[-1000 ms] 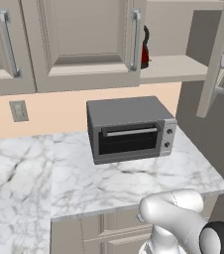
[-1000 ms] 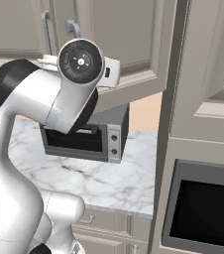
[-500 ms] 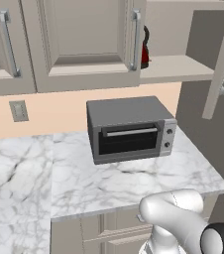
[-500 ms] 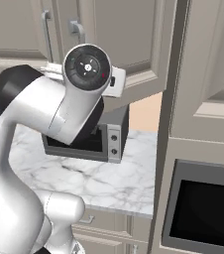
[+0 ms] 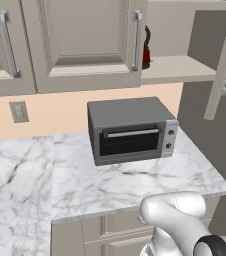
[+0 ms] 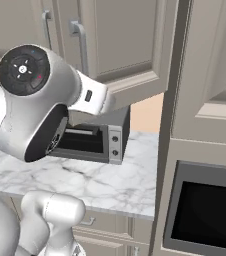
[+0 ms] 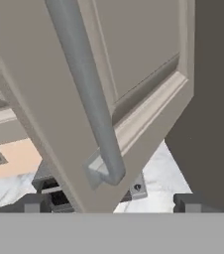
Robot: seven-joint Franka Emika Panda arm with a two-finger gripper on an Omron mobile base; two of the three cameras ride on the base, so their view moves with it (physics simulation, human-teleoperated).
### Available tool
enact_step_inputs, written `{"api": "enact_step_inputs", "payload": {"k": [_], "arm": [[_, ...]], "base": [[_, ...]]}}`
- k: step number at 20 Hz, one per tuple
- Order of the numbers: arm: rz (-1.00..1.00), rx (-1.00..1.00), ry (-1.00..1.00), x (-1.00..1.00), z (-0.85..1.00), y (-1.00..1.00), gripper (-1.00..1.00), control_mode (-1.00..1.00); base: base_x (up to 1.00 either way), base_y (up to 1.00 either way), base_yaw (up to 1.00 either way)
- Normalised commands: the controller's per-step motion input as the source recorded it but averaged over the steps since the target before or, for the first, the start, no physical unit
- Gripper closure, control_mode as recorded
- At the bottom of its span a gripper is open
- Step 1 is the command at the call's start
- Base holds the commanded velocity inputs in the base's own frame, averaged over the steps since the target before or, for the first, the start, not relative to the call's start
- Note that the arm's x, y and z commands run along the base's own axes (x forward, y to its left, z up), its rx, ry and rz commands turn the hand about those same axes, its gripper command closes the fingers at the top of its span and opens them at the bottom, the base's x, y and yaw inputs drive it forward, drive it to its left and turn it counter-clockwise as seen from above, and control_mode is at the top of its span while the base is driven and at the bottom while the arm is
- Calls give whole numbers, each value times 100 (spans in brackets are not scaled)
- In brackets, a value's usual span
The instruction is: Open the cabinet, pick the kettle from the cabinet, and place it in the sink.
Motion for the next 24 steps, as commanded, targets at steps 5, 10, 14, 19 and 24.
{"api": "enact_step_inputs", "payload": {"k": [5, 10, 14, 19, 24], "arm": [[-21, 8, 19, -42, 0, 42, -100, -100], [-22, 18, 20, -38, 0, 40, -100, -100], [-24, 15, 19, -20, 0, 46, -100, -100], [-35, 20, 6, 5, -6, 42, -100, -100], [-38, 39, 0, 16, -10, 33, -100, -100]], "base": [[0, 0, 0], [0, 0, 0], [0, 0, 0], [0, 0, 0], [0, 0, 0]]}}
